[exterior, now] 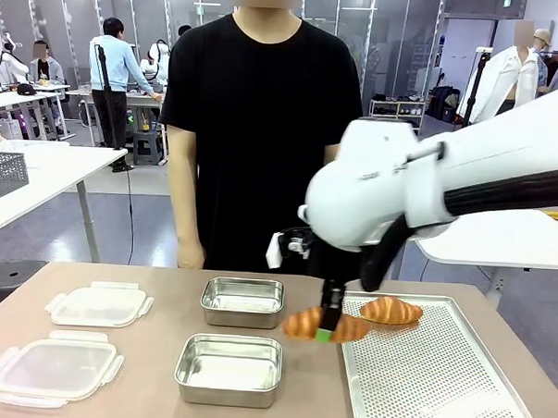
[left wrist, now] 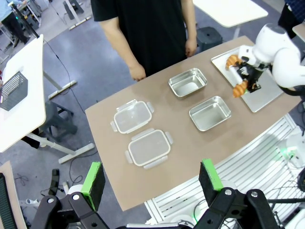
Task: Place the bread into the airtight container.
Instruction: Pick up a Butter Roll and place it into an empty Airtight Container.
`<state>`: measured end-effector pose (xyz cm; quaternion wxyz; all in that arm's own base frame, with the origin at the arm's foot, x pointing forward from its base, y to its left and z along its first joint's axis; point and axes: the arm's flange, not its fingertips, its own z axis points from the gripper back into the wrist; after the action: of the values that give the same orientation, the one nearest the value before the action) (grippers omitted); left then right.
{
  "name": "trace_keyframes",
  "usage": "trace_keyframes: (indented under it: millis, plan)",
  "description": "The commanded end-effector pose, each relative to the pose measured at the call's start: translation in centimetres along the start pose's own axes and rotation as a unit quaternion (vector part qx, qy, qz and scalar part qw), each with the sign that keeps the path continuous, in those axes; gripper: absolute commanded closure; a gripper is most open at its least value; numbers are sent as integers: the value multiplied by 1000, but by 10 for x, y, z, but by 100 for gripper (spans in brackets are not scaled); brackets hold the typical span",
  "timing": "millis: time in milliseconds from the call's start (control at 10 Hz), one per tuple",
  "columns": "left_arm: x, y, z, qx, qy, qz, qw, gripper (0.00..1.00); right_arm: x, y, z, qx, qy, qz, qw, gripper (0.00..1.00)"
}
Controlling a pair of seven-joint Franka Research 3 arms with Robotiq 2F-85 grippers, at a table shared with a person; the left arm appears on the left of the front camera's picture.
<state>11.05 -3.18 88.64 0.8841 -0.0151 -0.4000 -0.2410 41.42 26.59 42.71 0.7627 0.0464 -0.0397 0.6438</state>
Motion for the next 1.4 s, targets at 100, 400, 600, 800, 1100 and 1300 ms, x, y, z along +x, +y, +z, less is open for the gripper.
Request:
trace_keyframes:
  millis: [100,400,600,800,1100,1300]
  plan:
    - [-3,-5,10,1,-7,-3,1000,0,59,3,-19,-7,-5,10,1000,54]
    - [-3,-5,10,1,-7,-3,1000,0,100,5,-46,-8,-19,-9,1000,54]
    - [-3,-5,10,1,-7,-3,1000,0,112,9,-56,-12,-23,-22,999,54]
    - [-3,-5,10,1,-7,-3,1000,0,128,18,-66,-17,-15,-26,999,54]
    - [-3,-5,10,1,-7,-3,1000,0,140,27,-84,-31,-11,-36,999,54]
    - [-3,-5,10,1,-7,-3,1000,0,145,28,-92,-32,-21,-37,999,54]
